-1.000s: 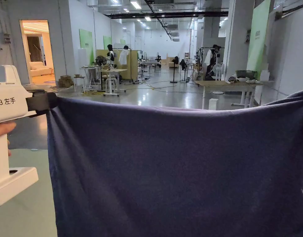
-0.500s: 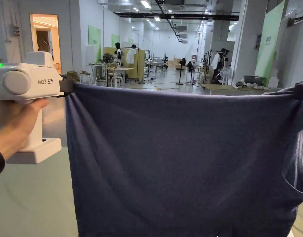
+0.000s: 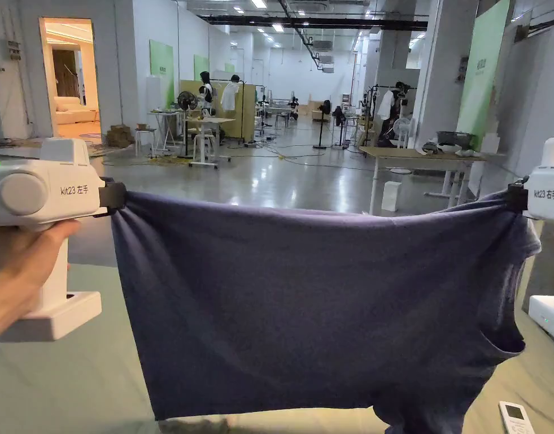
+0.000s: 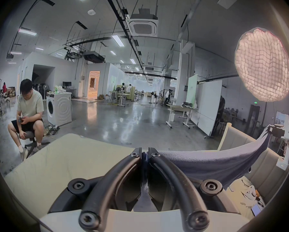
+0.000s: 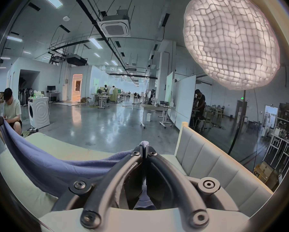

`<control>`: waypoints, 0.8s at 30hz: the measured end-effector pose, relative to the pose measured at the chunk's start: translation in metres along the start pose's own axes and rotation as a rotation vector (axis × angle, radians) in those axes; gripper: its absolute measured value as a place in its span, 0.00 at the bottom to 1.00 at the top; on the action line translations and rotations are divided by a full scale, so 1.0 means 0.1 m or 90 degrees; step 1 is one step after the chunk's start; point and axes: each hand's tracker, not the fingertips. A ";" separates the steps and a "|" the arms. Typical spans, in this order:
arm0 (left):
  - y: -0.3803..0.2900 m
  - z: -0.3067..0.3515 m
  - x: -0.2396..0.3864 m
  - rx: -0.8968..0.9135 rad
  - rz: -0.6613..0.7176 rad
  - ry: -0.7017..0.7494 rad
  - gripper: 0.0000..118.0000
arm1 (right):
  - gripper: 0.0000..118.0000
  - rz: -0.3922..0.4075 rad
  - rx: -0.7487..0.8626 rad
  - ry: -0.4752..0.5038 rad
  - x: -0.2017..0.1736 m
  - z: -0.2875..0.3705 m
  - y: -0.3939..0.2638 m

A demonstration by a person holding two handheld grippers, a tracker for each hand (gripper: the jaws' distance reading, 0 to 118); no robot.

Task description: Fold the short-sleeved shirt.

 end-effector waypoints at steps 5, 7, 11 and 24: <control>-0.62 0.28 -0.25 -0.018 0.024 -0.033 0.05 | 0.02 -0.003 -0.039 0.044 0.06 0.14 -0.50; -0.88 0.53 -0.20 -0.042 0.020 -0.025 0.05 | 0.02 0.007 -0.048 0.058 0.07 0.30 -0.72; -1.22 0.69 -0.20 -0.067 0.022 -0.030 0.05 | 0.02 0.018 -0.048 0.082 0.08 0.68 -1.09; -2.44 1.84 -0.43 -0.098 0.037 -0.041 0.05 | 0.02 -0.076 -0.117 0.124 0.20 2.12 -2.54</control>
